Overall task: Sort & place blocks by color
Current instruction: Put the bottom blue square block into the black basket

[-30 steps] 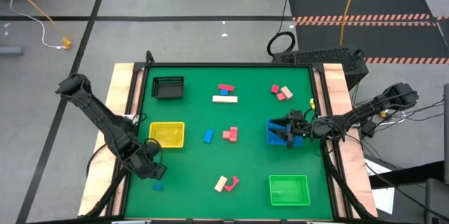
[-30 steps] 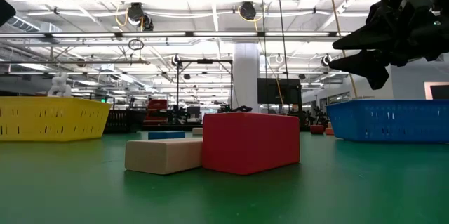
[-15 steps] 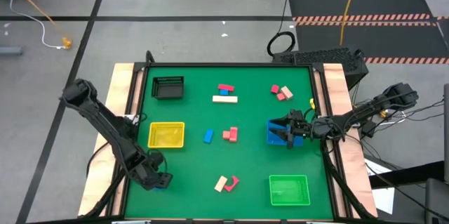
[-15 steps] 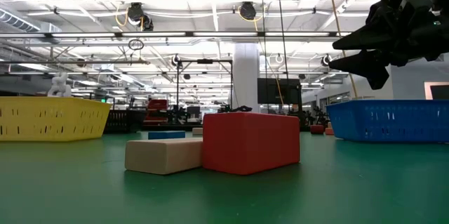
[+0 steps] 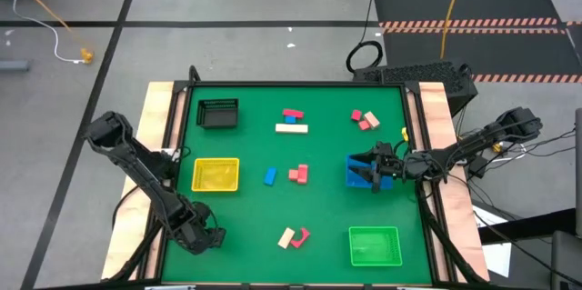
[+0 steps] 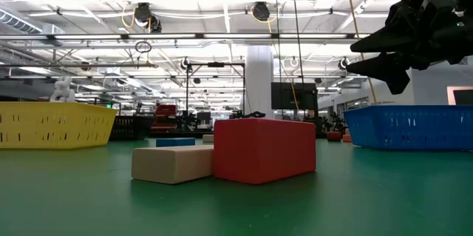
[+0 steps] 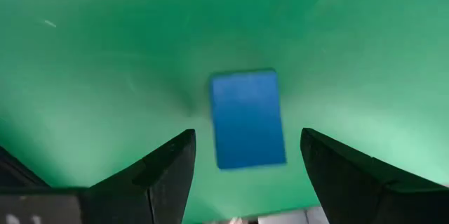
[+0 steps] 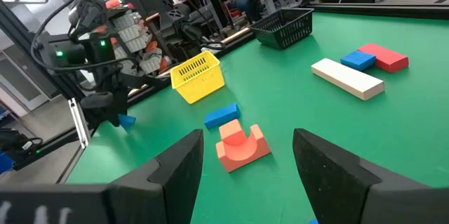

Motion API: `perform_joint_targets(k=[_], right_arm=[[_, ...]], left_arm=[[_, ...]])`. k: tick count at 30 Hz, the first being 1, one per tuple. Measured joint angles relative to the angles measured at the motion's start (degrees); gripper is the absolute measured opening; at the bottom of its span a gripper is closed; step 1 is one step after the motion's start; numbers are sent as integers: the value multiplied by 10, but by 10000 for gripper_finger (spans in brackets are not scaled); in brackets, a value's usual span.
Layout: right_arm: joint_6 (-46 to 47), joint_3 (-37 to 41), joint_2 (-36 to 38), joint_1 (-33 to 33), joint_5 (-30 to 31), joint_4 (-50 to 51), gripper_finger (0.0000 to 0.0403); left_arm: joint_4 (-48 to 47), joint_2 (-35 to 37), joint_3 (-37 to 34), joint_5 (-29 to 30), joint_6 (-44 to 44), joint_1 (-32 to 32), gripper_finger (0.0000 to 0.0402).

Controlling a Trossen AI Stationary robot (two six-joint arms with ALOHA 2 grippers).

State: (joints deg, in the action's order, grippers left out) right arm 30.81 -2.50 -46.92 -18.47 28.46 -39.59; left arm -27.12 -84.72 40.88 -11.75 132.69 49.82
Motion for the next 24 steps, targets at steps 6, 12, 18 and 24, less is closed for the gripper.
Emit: perform_joint_targets(k=[6, 12, 18, 24], right_arm=[[0, 0, 0, 0, 0, 0, 212], [0, 0, 0, 0, 0, 0, 212], [0, 0, 0, 0, 0, 0, 212], [0, 0, 0, 0, 0, 0, 212]], left_arm=[[-13, -15, 0, 2, -2, -10, 257], [8, -33, 2, -4, 0, -10, 257], [8, -34, 2, -11, -4, -10, 256], [7, -35, 1, -25, -12, -9, 208]])
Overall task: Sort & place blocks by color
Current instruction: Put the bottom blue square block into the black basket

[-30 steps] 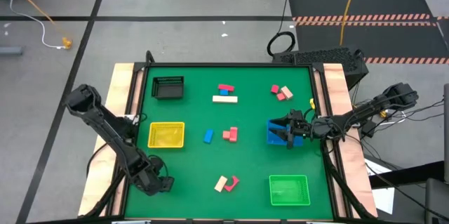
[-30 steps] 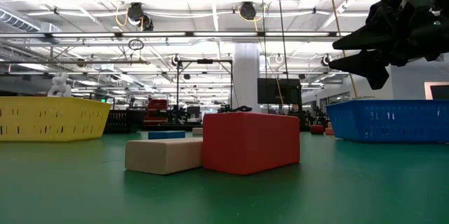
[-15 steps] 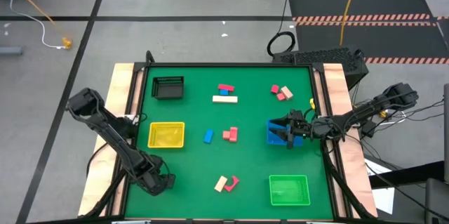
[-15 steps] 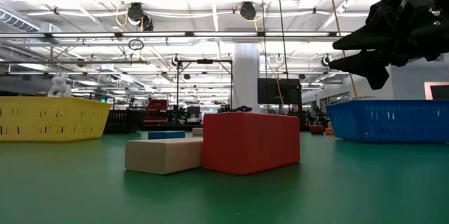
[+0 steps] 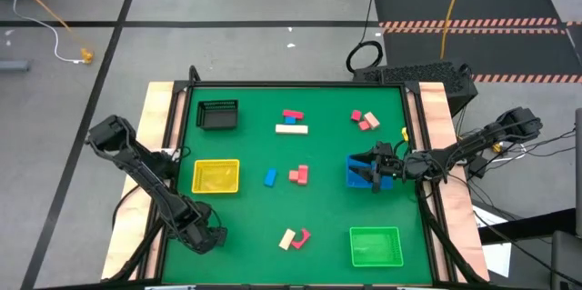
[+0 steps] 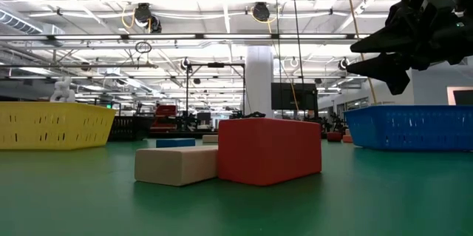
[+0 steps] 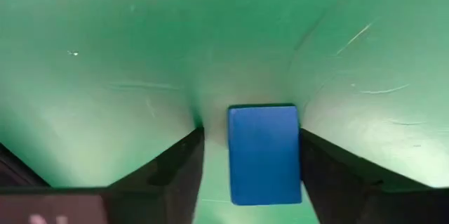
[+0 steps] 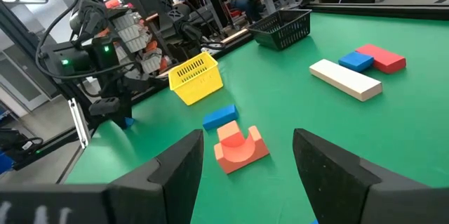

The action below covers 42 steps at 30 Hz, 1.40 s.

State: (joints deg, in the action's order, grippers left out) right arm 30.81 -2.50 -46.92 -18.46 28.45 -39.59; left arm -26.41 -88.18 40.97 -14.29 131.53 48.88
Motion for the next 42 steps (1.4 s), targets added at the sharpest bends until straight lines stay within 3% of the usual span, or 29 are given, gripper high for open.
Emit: perform_joint_targets(k=[5, 15, 19, 26, 42], right_arm=[[0, 0, 0, 0, 0, 0, 212], [0, 0, 0, 0, 0, 0, 212], [0, 0, 0, 0, 0, 0, 212], [0, 0, 0, 0, 0, 0, 212], [0, 0, 0, 0, 0, 0, 212]], left_arm=[[10, 0, -1, -7, -13, 1, 135], [40, 1, -2, 5, -35, 1, 138], [83, 21, -2, 81, -71, -5, 152], [142, 59, -2, 235, -183, -54, 135], [266, 150, -1, 399, -531, -239, 140]])
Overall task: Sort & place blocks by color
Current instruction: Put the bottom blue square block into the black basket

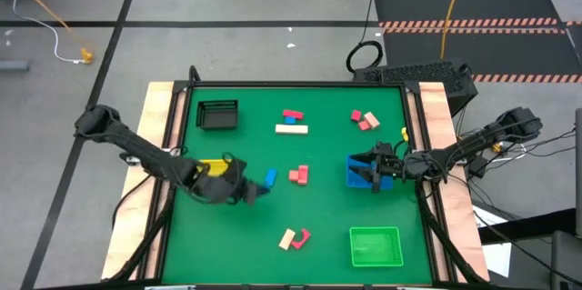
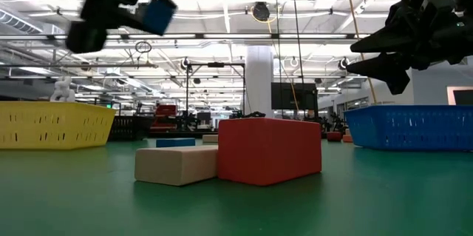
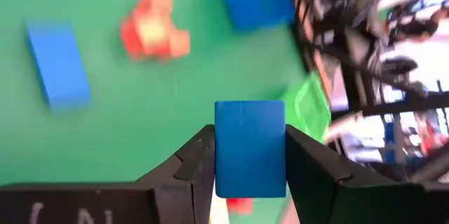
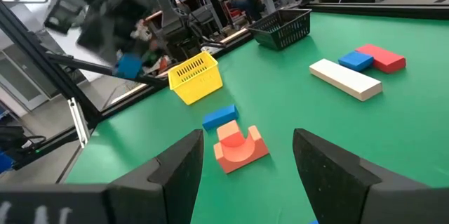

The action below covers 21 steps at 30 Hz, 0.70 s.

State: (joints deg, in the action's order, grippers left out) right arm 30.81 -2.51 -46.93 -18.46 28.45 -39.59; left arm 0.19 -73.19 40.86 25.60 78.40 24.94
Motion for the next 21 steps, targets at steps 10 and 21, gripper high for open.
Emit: perform_joint_targets(k=[10, 21], right_arm=[[0, 0, 0, 0, 0, 0, 212], [0, 0, 0, 0, 0, 0, 212]], left_arm=[[-19, 87, 0, 12, -269, -168, 144], [-180, 162, 1, 22, -406, -396, 145]])
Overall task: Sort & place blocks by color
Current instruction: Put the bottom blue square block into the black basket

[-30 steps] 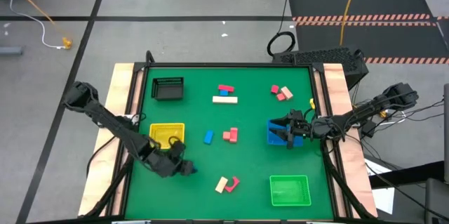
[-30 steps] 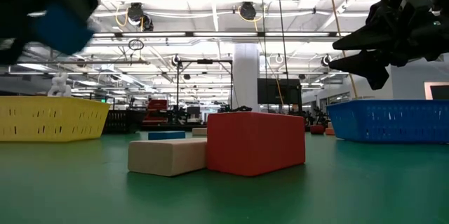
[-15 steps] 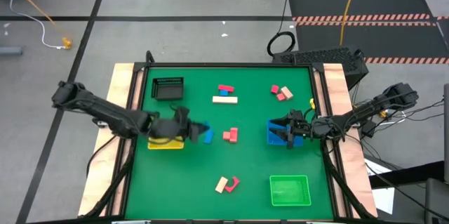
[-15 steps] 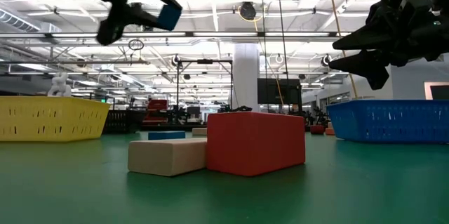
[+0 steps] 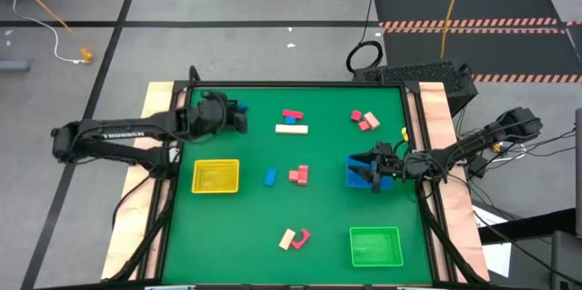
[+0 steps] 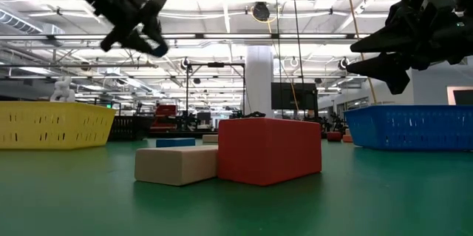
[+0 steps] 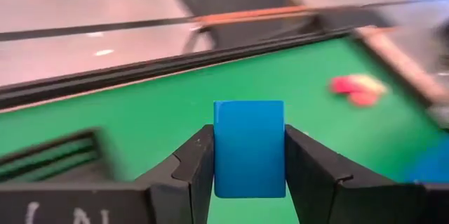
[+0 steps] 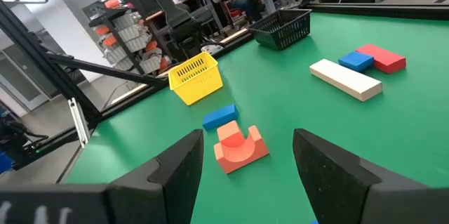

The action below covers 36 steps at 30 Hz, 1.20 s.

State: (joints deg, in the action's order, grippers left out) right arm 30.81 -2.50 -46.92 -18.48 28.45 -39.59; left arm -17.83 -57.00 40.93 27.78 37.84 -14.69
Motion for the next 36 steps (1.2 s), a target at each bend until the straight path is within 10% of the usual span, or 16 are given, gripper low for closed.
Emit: perform_joint_targets(k=[14, 36], right_arm=[[0, 0, 0, 0, 0, 0, 212], [0, 0, 0, 0, 0, 0, 212]], left_arm=[[-258, -32, 0, 2, -5, -141, 145], [-167, -176, 0, -79, 101, -168, 145]])
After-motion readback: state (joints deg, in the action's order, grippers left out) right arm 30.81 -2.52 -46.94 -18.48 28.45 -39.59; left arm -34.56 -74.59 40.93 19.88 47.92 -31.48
